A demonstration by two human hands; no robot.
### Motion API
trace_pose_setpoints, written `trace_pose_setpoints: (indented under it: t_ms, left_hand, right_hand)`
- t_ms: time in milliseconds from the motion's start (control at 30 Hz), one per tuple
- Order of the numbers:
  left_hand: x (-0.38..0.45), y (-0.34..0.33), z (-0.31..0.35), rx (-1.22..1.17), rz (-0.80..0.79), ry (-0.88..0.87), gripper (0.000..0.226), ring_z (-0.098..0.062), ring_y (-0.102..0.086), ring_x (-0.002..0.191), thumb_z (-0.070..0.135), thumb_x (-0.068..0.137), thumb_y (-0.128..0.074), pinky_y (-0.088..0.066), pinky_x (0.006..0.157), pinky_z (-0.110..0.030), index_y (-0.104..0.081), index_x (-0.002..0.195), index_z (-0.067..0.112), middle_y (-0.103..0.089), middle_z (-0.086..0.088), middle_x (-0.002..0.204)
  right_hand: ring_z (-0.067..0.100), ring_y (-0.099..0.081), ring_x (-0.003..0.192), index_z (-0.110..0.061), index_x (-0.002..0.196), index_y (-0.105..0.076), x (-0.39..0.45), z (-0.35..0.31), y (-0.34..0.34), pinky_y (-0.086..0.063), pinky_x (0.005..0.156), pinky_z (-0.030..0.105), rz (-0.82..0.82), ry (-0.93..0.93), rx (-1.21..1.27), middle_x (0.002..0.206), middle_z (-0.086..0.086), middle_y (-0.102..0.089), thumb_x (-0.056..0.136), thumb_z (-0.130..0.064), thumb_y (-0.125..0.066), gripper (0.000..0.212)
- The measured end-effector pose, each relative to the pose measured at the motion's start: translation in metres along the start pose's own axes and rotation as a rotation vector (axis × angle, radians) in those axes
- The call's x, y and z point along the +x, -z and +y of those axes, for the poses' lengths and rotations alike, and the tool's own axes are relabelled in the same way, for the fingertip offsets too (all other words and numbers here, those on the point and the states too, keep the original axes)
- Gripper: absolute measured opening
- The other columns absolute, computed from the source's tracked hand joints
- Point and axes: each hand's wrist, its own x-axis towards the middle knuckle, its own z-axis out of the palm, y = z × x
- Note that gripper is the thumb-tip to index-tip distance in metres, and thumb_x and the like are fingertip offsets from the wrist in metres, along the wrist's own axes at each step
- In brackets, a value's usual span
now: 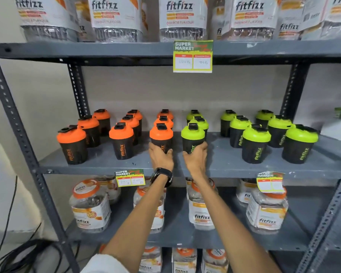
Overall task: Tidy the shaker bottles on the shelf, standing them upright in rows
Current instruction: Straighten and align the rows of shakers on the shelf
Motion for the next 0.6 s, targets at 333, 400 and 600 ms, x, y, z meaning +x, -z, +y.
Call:
trace_pose_setpoints:
  t_ms: [333,400,600]
  left_hand:
    - [-0.012,0.001,0.001,-0.018,-0.055,-0.089,0.059,-0.040,-0.050,0.121,0.007,0.078,-0.076,-0.042,0.099,-0.043,-0.043,0.126,-0.004,-0.053,-0.025,0.126]
    - [-0.015,0.001,0.001,-0.016,-0.053,-0.096,0.059,-0.040,-0.050,0.120,0.007,0.078,-0.076,-0.043,0.099,-0.042,-0.043,0.125,-0.005,-0.054,-0.025,0.125]
    - [-0.023,0.004,0.007,-0.020,-0.035,-0.071,0.061,-0.040,-0.047,0.123,0.005,0.079,-0.075,-0.039,0.102,-0.042,-0.041,0.128,-0.006,-0.051,-0.026,0.128]
  right_hand:
    - [0.042,-0.055,0.119,0.006,0.125,-0.040,0.004,0.015,0.033,-0.051,0.093,0.047,-0.060,-0.003,0.027,0.125,0.026,-0.054,0.074,-0.015,-0.078,0.067]
    - [0.041,-0.054,0.120,0.006,0.125,-0.040,0.002,0.016,0.035,-0.050,0.092,0.045,-0.066,0.007,0.027,0.125,0.026,-0.054,0.075,-0.014,-0.077,0.065]
    - [0.040,-0.051,0.121,0.007,0.126,-0.039,-0.004,0.015,0.036,-0.047,0.093,0.042,-0.050,0.021,0.054,0.127,0.027,-0.051,0.075,-0.011,-0.076,0.065]
